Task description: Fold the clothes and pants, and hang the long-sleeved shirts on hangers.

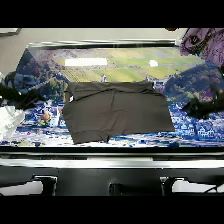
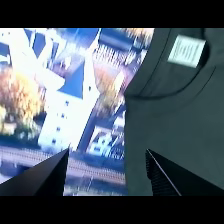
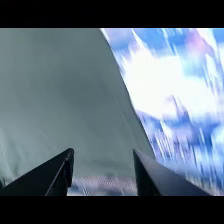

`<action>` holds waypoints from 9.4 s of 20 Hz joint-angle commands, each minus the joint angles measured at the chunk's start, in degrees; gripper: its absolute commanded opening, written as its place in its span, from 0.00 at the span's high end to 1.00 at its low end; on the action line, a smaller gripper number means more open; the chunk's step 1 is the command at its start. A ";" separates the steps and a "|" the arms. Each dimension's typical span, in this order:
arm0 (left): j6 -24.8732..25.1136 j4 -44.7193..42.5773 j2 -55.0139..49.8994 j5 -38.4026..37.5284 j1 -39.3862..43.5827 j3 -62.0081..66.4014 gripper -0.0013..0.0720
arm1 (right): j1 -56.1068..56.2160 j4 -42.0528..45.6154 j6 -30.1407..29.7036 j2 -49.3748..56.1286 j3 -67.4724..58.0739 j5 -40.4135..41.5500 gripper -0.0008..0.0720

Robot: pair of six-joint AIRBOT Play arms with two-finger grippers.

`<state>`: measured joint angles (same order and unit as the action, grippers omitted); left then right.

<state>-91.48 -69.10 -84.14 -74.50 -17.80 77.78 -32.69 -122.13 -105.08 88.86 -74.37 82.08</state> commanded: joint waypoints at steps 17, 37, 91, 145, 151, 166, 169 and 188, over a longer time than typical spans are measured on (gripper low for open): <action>-0.15 0.11 10.16 5.33 -1.40 -17.64 0.23 | 0.13 -3.13 -7.02 4.42 17.57 -6.86 0.31; 23.15 25.70 10.16 10.93 -1.29 -41.51 0.23 | 3.08 -3.21 -5.03 0.17 17.59 -6.47 0.94; 0.24 -11.23 -4.42 11.96 13.07 21.84 0.96 | 21.24 14.05 17.81 7.06 -41.79 0.28 0.94; 17.99 13.97 19.41 5.03 -8.15 -41.40 0.24 | 3.74 -1.70 3.72 -2.78 5.90 0.79 0.41; 24.87 24.39 18.67 9.03 -8.04 -47.82 0.24 | 3.72 -1.68 3.78 -4.96 6.12 1.40 0.41; 28.48 28.70 14.78 22.71 -4.02 -47.76 0.27 | 3.72 -0.02 3.72 -5.18 6.47 1.36 0.41; 28.50 29.55 11.91 23.21 -2.19 -47.76 0.27 | 3.72 -0.26 3.67 -5.18 9.49 0.52 0.41; 27.85 30.14 10.03 22.47 -1.77 -44.83 0.96 | 9.68 -7.34 -3.63 0.09 25.09 -14.16 0.42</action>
<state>-63.18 -39.27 -74.11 -51.59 -19.62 32.84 -26.63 -129.99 -107.94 87.57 -49.67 71.83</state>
